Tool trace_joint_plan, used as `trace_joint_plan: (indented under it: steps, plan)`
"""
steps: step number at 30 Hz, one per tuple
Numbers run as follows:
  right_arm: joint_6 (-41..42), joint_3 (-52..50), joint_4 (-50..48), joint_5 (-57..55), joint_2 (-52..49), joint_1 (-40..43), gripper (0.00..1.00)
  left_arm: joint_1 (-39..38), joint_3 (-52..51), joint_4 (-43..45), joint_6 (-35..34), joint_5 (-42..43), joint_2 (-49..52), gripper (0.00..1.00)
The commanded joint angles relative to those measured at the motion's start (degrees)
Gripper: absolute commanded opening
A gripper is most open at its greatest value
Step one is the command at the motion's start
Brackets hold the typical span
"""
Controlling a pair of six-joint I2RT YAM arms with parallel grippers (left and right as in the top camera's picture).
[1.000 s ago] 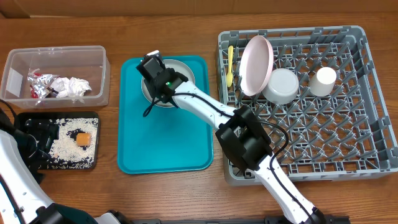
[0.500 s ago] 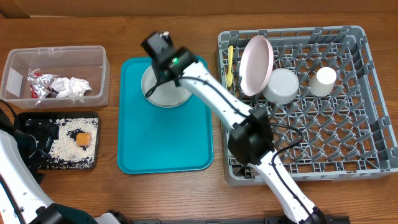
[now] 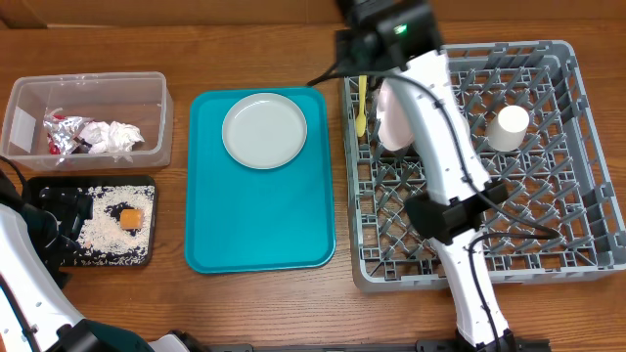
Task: Sort waste into correct bins and load items into the dishwasher rack
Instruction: 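Carry the pink fork to the rack and insert it beside the spoon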
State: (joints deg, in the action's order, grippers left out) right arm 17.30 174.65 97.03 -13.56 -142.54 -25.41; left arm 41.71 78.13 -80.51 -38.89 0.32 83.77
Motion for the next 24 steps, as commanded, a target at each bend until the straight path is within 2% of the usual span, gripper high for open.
trace_joint_plan:
  steps: [1,11,15,19,21,22,24]
  plan:
    - [-0.79,-1.57,0.02,6.88,0.35,1.81,0.04,-0.11,-0.20,0.02,-0.52,-0.76,-0.63,1.00]
    - [-0.52,-10.49,0.02,7.30,0.35,3.80,0.04,-0.11,-0.20,0.02,-0.52,-0.76,-0.63,1.00]
    - [-0.50,-13.57,-0.26,7.30,0.35,3.80,0.13,-0.11,-0.20,0.02,-0.52,-0.76,-0.63,1.00]
    - [-0.50,-16.48,-2.27,9.03,0.35,3.80,0.26,-0.11,-0.20,0.02,-0.52,-0.76,-0.63,1.00]
    - [-0.55,-17.27,-3.74,11.61,0.35,3.80,0.46,-0.11,-0.20,0.02,-0.52,-0.76,-0.63,1.00]
    - [-0.55,-17.27,-4.76,12.90,0.35,3.80,0.59,-0.11,-0.20,0.02,-0.52,-0.74,-0.63,1.00]
    - [-0.50,-16.98,-5.33,13.18,0.37,3.78,0.63,-0.11,-0.20,0.02,-0.52,-0.76,-0.63,1.00]
